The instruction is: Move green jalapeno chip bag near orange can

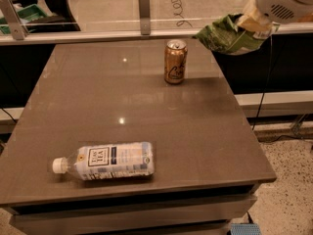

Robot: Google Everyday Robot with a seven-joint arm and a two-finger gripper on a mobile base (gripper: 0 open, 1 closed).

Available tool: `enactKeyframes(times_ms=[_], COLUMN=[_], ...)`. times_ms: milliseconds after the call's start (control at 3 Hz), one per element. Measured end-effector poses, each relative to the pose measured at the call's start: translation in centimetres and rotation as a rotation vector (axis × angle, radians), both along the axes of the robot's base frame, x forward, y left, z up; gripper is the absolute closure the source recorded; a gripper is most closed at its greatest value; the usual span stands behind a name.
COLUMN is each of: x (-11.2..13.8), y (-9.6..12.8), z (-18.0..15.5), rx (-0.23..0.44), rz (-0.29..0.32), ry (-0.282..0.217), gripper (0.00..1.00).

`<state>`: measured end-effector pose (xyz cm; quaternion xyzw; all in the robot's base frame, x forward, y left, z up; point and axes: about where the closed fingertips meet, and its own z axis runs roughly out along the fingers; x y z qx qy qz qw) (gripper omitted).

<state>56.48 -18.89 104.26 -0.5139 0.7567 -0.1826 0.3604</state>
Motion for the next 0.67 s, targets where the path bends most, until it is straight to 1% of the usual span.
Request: enactKeyframes(times_ms=[333,667], x=[-0.5,-0.6], y=[0.9,1.7], z=[-2.7,-4.8], rx=[0.016,0.025], rz=[0.009,0.022], ry=[0.039,0.070], gripper=[1.00,1.00])
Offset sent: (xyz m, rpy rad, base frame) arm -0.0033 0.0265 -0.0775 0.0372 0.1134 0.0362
